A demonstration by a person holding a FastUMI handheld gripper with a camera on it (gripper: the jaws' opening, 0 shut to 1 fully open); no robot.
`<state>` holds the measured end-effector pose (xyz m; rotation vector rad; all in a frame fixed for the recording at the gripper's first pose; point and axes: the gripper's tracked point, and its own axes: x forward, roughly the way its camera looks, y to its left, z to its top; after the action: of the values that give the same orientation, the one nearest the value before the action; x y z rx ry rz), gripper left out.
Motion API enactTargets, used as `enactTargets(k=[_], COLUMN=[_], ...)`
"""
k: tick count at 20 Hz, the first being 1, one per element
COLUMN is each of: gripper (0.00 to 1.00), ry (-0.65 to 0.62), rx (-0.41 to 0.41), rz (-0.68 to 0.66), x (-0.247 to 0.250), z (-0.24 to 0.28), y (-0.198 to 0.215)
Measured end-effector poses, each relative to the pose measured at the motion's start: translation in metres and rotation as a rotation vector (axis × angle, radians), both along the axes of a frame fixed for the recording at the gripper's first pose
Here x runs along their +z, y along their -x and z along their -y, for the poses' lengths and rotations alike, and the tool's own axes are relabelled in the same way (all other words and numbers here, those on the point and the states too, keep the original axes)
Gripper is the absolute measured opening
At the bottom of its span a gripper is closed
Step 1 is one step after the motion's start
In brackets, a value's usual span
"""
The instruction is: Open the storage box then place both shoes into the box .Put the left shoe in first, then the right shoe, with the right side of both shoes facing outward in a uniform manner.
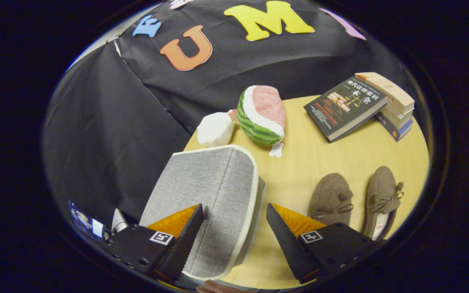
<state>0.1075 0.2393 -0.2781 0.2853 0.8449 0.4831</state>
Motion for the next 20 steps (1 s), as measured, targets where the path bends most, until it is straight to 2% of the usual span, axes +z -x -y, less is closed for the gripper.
enactTargets(k=[4, 5, 8, 11, 13, 14, 20], gripper=[0.98, 0.89, 0.54, 0.08, 0.07, 0.01, 0.00], ry=[-0.042, -0.065, -0.060, 0.000, 0.005, -0.009, -0.066], rx=[0.015, 0.015, -0.001, 0.007, -0.005, -0.009, 0.024], rz=[-0.063, -0.077, -0.081, -0.065, -0.083, -0.090, -0.050], x=[-0.012, -0.011, 0.002, 0.010, 0.021, 0.027, 0.091], z=[-0.007, -0.012, -0.013, -0.017, -0.015, -0.017, -0.040], y=[-0.002, -0.001, -0.001, 0.004, 0.008, 0.005, 0.012])
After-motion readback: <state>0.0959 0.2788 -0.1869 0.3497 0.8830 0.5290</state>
